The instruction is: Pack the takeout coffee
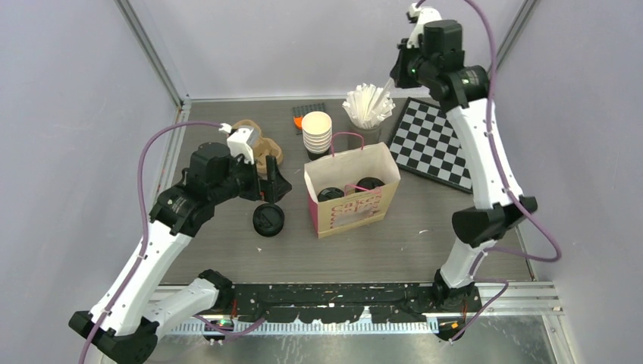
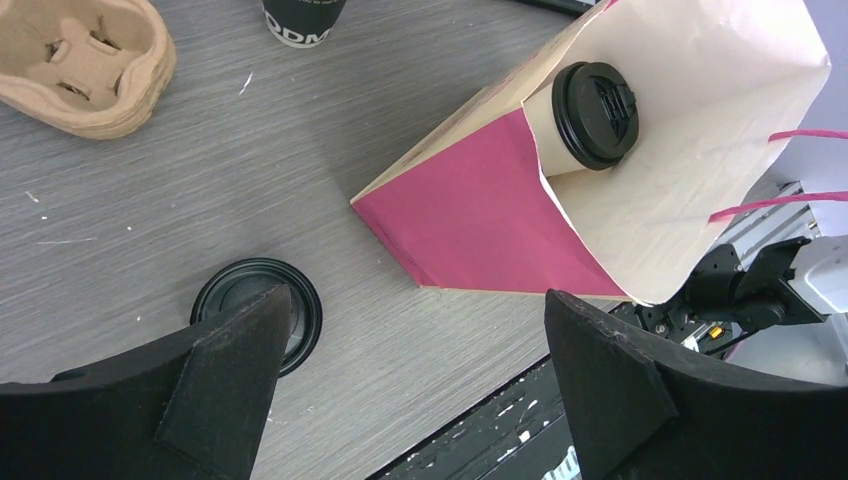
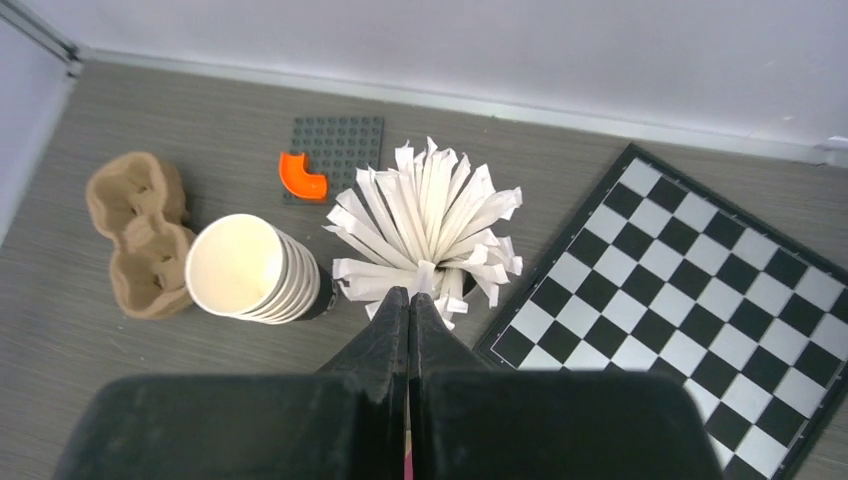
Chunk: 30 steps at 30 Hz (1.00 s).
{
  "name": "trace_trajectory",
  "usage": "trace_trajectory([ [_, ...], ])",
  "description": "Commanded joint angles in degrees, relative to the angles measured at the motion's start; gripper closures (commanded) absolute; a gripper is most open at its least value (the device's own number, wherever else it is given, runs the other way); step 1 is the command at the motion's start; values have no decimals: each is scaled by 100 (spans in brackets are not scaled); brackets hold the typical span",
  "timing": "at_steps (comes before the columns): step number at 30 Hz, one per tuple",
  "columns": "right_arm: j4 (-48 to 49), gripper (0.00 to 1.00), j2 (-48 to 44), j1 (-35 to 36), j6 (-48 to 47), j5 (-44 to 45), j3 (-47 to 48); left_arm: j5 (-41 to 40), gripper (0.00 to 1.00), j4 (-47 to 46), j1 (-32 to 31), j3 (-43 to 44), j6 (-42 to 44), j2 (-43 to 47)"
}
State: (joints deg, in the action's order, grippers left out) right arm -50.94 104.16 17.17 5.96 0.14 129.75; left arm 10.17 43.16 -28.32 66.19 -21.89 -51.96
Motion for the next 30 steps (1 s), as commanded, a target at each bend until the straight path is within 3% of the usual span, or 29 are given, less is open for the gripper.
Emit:
trace_trajectory([
  [1, -156, 100, -924, -12, 241, 304, 123, -74, 0, -43, 37, 207, 74, -49],
  [16, -1424, 100, -3185, -8, 1154, 259, -173, -270, 1, -222, 37, 499, -20, -160],
  [22, -1300, 100, -4021, -4, 1593, -346, -1115, -498, 2, -364, 37, 445, -5, -164],
  [30, -883, 100, -4255, -9, 2186, -1166, -2084, -395, 2, -374, 41, 630, 18, -443],
])
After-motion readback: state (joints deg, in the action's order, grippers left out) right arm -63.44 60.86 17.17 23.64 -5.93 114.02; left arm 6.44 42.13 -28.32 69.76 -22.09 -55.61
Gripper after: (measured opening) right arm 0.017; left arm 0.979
